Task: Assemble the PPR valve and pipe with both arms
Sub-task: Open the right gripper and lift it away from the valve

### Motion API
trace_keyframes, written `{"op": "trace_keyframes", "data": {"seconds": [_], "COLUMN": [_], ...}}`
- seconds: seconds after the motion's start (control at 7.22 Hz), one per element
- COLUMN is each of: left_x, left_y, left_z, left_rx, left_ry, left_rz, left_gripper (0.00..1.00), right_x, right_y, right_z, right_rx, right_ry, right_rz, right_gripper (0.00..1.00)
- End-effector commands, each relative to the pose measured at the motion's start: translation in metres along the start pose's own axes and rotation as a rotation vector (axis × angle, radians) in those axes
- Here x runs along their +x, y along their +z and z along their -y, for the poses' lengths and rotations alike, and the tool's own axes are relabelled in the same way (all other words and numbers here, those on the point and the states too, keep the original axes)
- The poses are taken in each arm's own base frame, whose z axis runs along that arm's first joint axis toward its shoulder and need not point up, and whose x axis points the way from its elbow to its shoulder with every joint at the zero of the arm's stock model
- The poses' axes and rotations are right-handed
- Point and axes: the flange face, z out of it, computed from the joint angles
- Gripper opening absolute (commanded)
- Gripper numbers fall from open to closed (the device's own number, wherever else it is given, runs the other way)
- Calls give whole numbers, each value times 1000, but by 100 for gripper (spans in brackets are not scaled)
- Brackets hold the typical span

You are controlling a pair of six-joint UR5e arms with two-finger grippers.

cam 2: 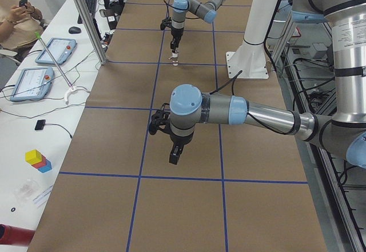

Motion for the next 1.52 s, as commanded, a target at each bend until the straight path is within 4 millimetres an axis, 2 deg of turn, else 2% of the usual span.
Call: {"op": "trace_keyframes", "data": {"seconds": [0.0,0.14,0.28,0.42,0.55,0.69,0.97,1.11,1.25,1.38], "left_x": [0,0,-2,-3,-4,-4,-10,-19,-21,-26], "left_y": [0,0,2,3,4,4,9,18,20,26], "left_z": [0,0,-1,-2,-2,-2,-4,-9,-10,-12], "left_rx": [0,0,-4,-7,-9,-9,-26,-44,-47,-59], "left_ry": [0,0,-4,-8,-9,-12,-31,-53,-54,-69], "left_rz": [0,1,-2,-1,0,0,7,0,-1,-6], "left_gripper": [100,100,100,100,100,100,100,100,100,100], "right_x": [1,13,40,79,131,189,311,382,460,539], "right_y": [-39,-58,-64,-72,-83,-91,-87,-86,-84,-83], "right_z": [15,32,61,93,121,149,203,226,243,251], "right_rx": [18,28,17,9,-3,10,-24,-71,-97,-126], "right_ry": [-29,-32,-64,-97,-152,-223,-366,-439,-479,-518], "right_rz": [63,87,86,77,64,33,-21,-22,-40,-55], "right_gripper": [100,100,100,100,100,100,100,100,100,100]}}
